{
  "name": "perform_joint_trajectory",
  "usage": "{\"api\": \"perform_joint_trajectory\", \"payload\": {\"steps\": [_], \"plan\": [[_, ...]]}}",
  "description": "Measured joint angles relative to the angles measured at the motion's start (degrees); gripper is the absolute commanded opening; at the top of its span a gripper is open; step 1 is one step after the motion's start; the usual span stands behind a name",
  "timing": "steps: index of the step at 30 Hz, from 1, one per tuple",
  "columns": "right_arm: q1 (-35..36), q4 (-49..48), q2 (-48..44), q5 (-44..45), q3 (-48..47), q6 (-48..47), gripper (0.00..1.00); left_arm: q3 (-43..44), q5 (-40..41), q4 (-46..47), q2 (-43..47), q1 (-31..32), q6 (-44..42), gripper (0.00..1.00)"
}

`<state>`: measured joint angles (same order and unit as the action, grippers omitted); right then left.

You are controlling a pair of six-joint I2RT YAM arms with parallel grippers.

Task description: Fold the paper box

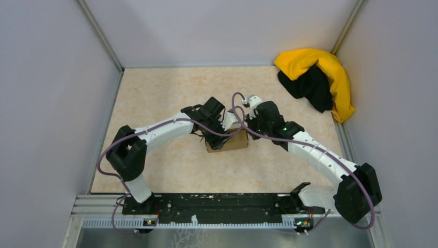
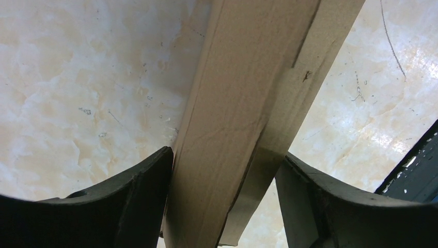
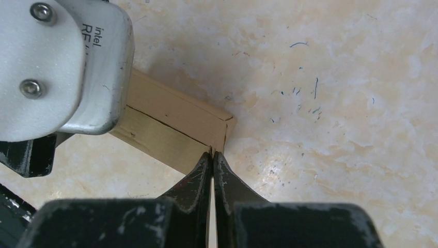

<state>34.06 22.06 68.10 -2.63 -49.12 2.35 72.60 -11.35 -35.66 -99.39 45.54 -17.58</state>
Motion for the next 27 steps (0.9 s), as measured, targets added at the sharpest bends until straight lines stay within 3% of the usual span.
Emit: {"api": "perform_joint_trajectory", "payload": {"steps": [27], "plan": [[0.0,4.4,6.3,-0.1,-6.2,9.1,0.00,2.7,2.0,-1.9,-1.5,1.2,1.9,0.75]]}}
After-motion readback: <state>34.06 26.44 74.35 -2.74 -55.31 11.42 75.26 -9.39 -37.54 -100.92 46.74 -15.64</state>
